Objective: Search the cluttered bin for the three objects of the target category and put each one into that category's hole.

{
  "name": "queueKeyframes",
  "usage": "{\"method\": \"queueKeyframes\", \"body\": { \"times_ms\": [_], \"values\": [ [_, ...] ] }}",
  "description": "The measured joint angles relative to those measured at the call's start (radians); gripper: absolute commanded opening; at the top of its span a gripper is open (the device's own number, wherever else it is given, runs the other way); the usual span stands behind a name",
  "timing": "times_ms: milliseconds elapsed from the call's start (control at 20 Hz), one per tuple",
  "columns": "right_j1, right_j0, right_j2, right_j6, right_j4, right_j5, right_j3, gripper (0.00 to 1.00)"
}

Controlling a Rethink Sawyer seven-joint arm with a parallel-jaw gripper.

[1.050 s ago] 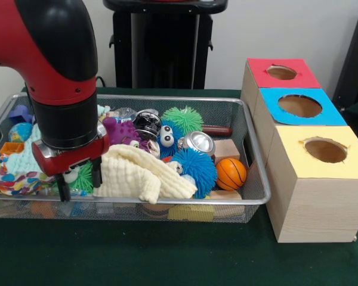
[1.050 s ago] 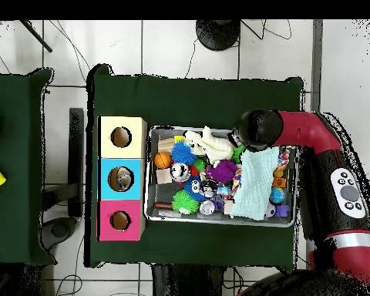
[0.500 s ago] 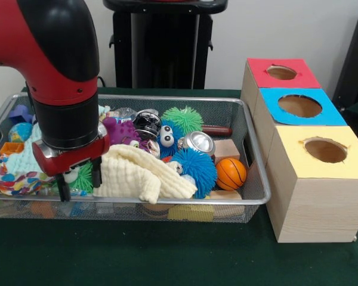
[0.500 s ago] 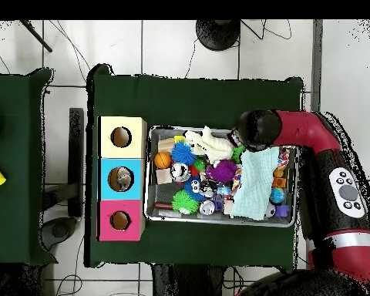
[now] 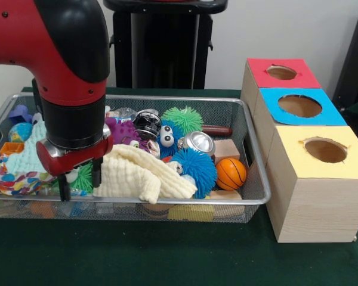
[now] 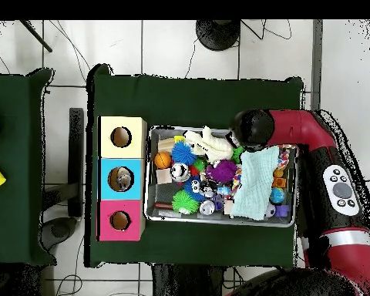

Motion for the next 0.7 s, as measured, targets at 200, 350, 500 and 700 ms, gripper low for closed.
{"method": "queueKeyframes", "body": {
  "times_ms": [200,350,500,700],
  "values": [
    [-0.001,0.003,-0.003,0.000,-0.003,0.000,0.000,1.00],
    [-0.002,0.004,-0.007,0.000,-0.003,0.000,0.000,1.00],
    [-0.004,0.004,-0.012,0.000,-0.004,0.000,0.000,1.00],
    [-0.009,0.004,-0.030,0.000,-0.007,0.000,0.003,1.00]
  ]
}}
